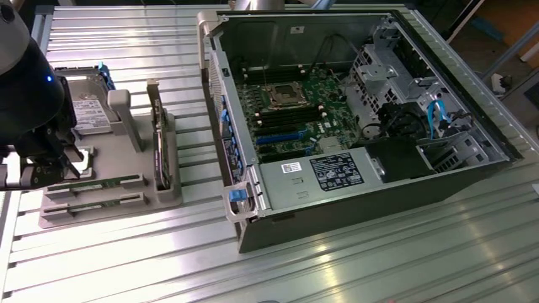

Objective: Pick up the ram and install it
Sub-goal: 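Pick up the ram and move it above insertion slot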

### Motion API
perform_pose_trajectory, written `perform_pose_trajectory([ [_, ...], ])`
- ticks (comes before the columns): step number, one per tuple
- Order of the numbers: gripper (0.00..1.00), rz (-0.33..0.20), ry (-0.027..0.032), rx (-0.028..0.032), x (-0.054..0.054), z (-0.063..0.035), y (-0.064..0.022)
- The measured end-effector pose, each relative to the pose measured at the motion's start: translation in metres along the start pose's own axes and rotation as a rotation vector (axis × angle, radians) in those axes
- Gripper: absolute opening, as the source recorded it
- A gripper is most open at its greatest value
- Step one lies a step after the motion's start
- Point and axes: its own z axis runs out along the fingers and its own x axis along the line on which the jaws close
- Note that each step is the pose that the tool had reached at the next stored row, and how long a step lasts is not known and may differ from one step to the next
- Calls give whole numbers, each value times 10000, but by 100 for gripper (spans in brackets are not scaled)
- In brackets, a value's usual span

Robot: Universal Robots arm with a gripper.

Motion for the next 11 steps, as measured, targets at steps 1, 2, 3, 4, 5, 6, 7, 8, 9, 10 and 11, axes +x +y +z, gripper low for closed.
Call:
perform_pose_trajectory([
  [1,30,0,0,0,0,0,0],
  [2,30,0,0,0,0,3,-1],
  [3,30,0,-3,1,1,12,-3],
  [4,30,-2,-3,1,4,22,-6],
  [5,30,-2,-2,1,6,30,-10],
  [6,30,0,-2,0,10,40,-12],
  [7,30,-1,-4,-1,14,51,-15],
  [8,30,0,-14,-2,17,67,-17],
  [9,30,0,-23,-3,20,81,-19],
  [10,30,0,-32,-3,22,94,-21],
  [11,30,-2,-39,-4,24,107,-23],
])
